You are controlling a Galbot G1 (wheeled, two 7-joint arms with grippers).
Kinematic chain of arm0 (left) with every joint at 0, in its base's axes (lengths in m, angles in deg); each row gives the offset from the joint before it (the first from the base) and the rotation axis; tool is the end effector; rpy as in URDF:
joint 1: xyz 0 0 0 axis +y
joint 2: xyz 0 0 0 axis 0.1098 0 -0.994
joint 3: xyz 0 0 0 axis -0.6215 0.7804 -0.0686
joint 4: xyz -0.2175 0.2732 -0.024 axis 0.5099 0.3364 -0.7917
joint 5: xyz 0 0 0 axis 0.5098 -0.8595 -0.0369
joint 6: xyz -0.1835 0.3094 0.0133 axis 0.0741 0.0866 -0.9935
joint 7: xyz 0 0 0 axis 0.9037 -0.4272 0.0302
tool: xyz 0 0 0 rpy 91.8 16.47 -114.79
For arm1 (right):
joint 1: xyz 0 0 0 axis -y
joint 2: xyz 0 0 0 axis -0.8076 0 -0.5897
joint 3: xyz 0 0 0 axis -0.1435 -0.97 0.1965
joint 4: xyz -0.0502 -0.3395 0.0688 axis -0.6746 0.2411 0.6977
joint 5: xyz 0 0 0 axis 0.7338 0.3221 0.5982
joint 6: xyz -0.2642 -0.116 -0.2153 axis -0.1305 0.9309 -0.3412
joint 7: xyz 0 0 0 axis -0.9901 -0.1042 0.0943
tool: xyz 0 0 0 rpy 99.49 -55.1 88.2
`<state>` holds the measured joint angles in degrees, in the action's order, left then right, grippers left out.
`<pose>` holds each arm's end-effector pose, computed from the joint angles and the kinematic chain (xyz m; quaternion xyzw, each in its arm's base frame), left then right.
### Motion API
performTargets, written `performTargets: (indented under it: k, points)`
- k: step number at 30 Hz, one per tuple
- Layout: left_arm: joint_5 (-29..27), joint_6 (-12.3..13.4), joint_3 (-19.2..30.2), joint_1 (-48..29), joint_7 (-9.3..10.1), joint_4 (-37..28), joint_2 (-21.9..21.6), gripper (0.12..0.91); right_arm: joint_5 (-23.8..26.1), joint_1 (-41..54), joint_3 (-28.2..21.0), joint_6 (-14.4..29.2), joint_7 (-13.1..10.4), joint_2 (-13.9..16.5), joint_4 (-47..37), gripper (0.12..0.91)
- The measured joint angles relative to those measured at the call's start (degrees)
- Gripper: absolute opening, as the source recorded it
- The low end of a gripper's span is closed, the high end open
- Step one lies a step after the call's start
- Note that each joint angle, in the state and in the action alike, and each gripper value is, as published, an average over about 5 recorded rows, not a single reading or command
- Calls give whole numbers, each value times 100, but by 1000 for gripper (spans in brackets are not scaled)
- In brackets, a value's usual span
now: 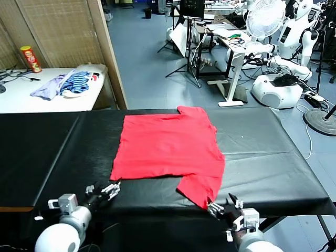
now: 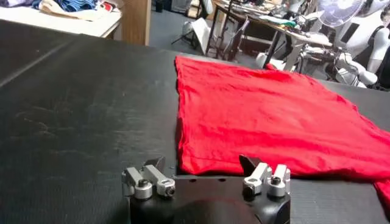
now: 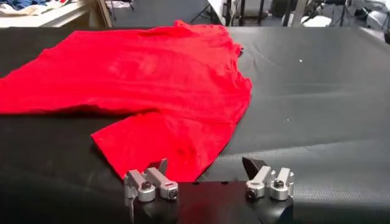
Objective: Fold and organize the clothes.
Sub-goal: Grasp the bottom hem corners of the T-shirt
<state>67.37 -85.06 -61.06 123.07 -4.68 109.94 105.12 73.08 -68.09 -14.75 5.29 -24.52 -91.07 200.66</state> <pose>0.2113 0.0864 -0.2731 -0.0574 -0.9643 0.0822 0.2452 0.1684 0.0053 -0.2610 0.0471 -0.9519 0.0177 0.3024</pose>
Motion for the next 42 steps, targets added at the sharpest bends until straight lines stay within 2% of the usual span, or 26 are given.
performTargets:
  k: [3, 5, 8, 14, 17, 19, 24, 31, 36, 42]
  points:
    - [-23, 26, 34, -64, 4, -88, 0, 786, 22, 18, -28, 11, -2, -37, -55, 747]
    - [-48, 45, 69, -131, 5, -177, 0, 734, 45, 33, -60, 30, -1, -77, -110, 695]
    - [-103, 67, 126, -223, 2, -324, -1, 582, 78, 47, -104, 58, 7, -130, -178, 567]
    - [-192, 131, 209, -299, -35, -577, 5, 246, 84, 53, -119, 68, -1, -166, -251, 255]
    - [-186, 160, 241, -284, -62, -589, 18, 141, 59, 29, -92, 68, -23, -167, -234, 149]
    - [-193, 169, 260, -257, -59, -559, 39, 127, 40, -16, -48, 63, -32, -147, -181, 124]
    - [-258, 149, 240, -94, 12, -343, 101, 126, -71, -248, 171, -44, -48, -4, 143, 122]
    - [-258, 88, 0, 496, 161, 337, 138, 126, -203, -660, 544, -27, -54, 200, 734, 122]
    - [-95, 91, -139, 918, 282, 861, 230, 126, -617, -559, 787, 343, -6, 344, 714, 122]
    - [89, 344, -99, 730, 359, 969, 356, 126, -851, 180, 800, 1046, 221, 549, 4, 122]
